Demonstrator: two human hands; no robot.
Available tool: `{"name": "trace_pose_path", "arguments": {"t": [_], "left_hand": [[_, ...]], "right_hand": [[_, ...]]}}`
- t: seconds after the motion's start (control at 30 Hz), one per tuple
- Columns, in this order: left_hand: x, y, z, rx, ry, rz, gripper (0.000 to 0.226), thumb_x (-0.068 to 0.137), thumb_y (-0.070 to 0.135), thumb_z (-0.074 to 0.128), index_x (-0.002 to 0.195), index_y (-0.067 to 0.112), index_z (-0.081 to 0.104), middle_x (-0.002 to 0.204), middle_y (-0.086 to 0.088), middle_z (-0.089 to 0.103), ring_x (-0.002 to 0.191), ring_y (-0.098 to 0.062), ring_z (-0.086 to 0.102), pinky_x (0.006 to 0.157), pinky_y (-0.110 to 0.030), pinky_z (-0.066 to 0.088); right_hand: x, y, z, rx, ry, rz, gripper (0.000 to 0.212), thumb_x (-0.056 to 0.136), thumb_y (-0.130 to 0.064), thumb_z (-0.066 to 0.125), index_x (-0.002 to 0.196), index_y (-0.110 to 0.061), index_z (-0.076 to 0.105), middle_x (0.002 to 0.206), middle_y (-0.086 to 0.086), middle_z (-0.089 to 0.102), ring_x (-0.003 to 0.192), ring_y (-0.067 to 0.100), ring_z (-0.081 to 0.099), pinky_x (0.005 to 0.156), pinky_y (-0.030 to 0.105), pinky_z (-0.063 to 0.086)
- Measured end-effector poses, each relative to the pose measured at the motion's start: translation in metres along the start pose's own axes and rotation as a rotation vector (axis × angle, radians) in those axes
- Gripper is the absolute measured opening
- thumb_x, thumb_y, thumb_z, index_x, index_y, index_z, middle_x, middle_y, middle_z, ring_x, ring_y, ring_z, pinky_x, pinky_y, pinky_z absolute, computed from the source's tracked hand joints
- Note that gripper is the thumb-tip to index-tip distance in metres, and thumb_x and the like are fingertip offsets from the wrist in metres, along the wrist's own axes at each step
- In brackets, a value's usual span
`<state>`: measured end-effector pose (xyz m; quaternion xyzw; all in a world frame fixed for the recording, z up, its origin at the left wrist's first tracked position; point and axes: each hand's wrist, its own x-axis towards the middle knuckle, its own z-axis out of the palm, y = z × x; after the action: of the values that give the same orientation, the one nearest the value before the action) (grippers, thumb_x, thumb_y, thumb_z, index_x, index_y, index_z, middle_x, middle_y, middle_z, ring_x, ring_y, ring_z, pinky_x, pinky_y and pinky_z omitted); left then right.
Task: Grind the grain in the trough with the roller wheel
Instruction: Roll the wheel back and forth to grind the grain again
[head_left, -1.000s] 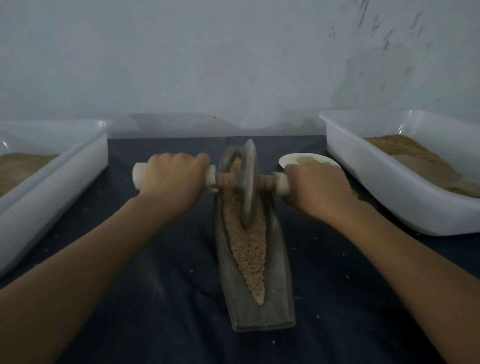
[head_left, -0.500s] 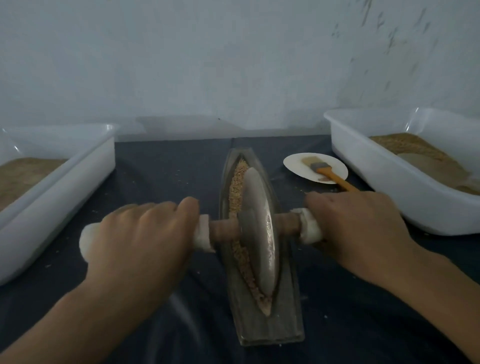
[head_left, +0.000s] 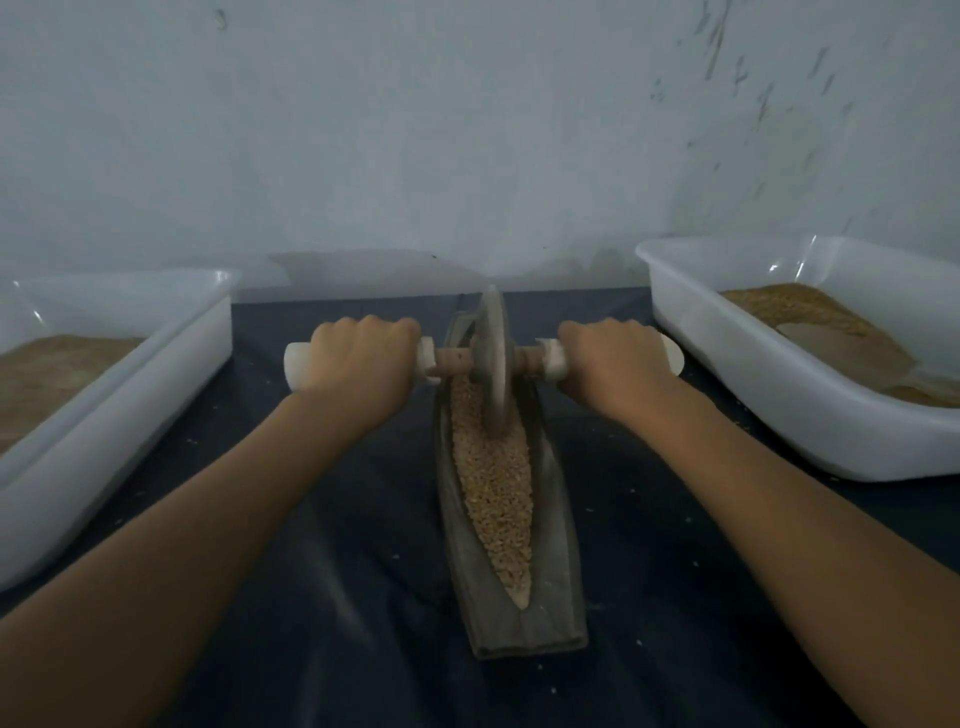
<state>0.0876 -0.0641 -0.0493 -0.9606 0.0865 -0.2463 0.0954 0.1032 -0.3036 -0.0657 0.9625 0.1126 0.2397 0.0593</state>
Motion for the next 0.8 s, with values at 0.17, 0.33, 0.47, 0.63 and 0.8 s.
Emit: {"name": "trace_pose_path", "arguments": {"t": [0.17, 0.33, 0.47, 0.63, 0.8], "left_hand": [[-0.077, 0.006, -0.036, 0.062, 0.099, 0.176, 0.051, 0.058, 0.023, 0.081, 0.073, 0.023, 0.032, 0.06, 0.004, 0.053, 0.049, -0.024, 0.054, 0.049, -0.028, 0.023], [-0.12, -0.008, -0.051, -0.044, 0.141, 0.219, 0.054, 0.045, 0.017, 0.084, 0.067, 0.021, 0.035, 0.049, 0.007, 0.04, 0.035, -0.023, 0.04, 0.045, -0.022, 0.02], [-0.087, -0.002, -0.025, 0.029, 0.086, 0.125, 0.046, 0.064, 0.026, 0.077, 0.072, 0.024, 0.032, 0.058, 0.003, 0.053, 0.047, -0.027, 0.053, 0.048, -0.027, 0.025], [-0.014, -0.005, 0.013, -0.03, 0.043, -0.025, 0.019, 0.084, 0.029, 0.058, 0.083, 0.023, 0.04, 0.081, -0.006, 0.062, 0.074, -0.033, 0.059, 0.06, -0.035, 0.033], [-0.005, -0.002, 0.002, 0.01, 0.02, 0.045, 0.02, 0.082, 0.027, 0.061, 0.086, 0.021, 0.042, 0.083, -0.004, 0.062, 0.074, -0.031, 0.059, 0.059, -0.035, 0.032]], "right_hand": [[-0.08, 0.003, -0.031, -0.032, 0.059, -0.175, 0.047, 0.058, -0.041, 0.079, 0.071, -0.03, 0.035, 0.053, -0.01, 0.034, 0.044, 0.012, 0.036, 0.042, 0.023, 0.014], [-0.108, 0.0, -0.063, 0.005, 0.004, -0.235, 0.06, 0.05, -0.04, 0.085, 0.068, -0.03, 0.028, 0.049, -0.014, 0.022, 0.042, 0.001, 0.011, 0.039, 0.019, 0.016], [-0.077, -0.004, -0.04, -0.14, 0.025, -0.142, 0.031, 0.073, -0.045, 0.07, 0.08, -0.025, 0.047, 0.073, -0.001, 0.061, 0.053, 0.021, 0.047, 0.045, 0.026, 0.015], [-0.011, 0.001, -0.01, -0.055, 0.021, -0.075, 0.029, 0.078, -0.033, 0.066, 0.082, -0.02, 0.041, 0.081, 0.008, 0.063, 0.072, 0.032, 0.058, 0.054, 0.035, 0.033], [-0.011, 0.0, -0.004, -0.033, -0.012, -0.033, 0.023, 0.08, -0.033, 0.063, 0.087, -0.021, 0.044, 0.084, 0.006, 0.063, 0.074, 0.031, 0.059, 0.057, 0.033, 0.037]]}}
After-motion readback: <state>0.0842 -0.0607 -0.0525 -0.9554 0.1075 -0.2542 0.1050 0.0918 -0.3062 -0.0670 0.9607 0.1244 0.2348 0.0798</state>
